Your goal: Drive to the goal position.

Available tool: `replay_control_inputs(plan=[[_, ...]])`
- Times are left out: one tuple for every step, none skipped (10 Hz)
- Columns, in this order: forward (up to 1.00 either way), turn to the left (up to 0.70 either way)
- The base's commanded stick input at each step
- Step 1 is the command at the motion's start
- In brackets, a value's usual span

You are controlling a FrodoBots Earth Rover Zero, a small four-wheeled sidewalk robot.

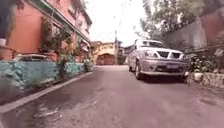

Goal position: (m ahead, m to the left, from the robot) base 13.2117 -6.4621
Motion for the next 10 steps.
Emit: replay_control_inputs(plan=[[0.85, 0.09], [0.85, 0.09], [0.85, 0.09], [0.85, 0.09], [0.85, 0.09], [0.85, 0.09], [0.85, 0.09], [0.85, 0.09], [0.85, 0.09], [0.85, 0.09]])
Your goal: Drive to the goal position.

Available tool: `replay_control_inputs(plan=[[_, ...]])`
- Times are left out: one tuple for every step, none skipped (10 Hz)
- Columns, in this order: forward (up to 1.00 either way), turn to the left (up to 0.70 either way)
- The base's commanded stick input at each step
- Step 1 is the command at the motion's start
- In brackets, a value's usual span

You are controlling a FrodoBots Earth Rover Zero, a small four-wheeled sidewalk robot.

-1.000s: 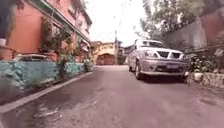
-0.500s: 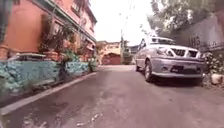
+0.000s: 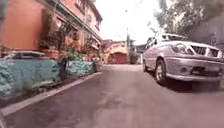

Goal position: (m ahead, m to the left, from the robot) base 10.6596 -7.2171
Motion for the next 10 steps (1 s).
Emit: replay_control_inputs(plan=[[0.85, 0.09], [0.85, 0.09], [0.85, 0.09], [0.85, -0.16], [0.85, -0.25], [0.85, -0.25], [0.85, -0.25], [0.85, -0.25], [0.85, -0.25], [0.85, -0.03]])
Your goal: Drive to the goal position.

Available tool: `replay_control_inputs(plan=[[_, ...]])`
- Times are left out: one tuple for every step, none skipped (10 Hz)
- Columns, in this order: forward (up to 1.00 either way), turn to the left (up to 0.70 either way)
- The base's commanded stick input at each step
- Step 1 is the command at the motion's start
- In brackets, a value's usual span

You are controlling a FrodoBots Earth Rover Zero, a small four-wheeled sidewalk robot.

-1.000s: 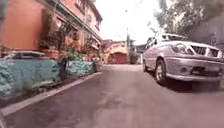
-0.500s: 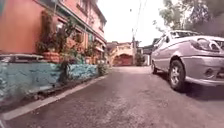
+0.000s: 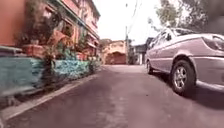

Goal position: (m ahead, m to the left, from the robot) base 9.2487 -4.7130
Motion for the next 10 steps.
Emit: replay_control_inputs(plan=[[0.85, 0.08], [0.85, 0.09], [0.85, 0.09], [0.85, 0.09], [0.85, 0.09], [0.85, 0.09], [0.85, 0.09], [0.85, 0.09], [0.85, 0.09], [0.85, 0.09]])
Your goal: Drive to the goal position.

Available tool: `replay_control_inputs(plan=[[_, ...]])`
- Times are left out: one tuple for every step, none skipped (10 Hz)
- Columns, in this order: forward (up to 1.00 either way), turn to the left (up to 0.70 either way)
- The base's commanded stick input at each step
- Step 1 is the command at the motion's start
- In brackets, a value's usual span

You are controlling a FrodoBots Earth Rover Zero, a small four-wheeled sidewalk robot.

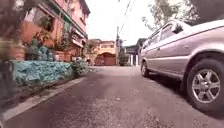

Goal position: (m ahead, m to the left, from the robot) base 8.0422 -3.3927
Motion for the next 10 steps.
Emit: replay_control_inputs(plan=[[0.85, 0.09], [0.85, 0.09], [0.85, 0.09], [0.85, 0.07], [0.85, -0.11], [0.85, -0.25], [0.85, -0.25], [0.85, -0.25], [0.85, -0.25], [0.85, 0.09]])
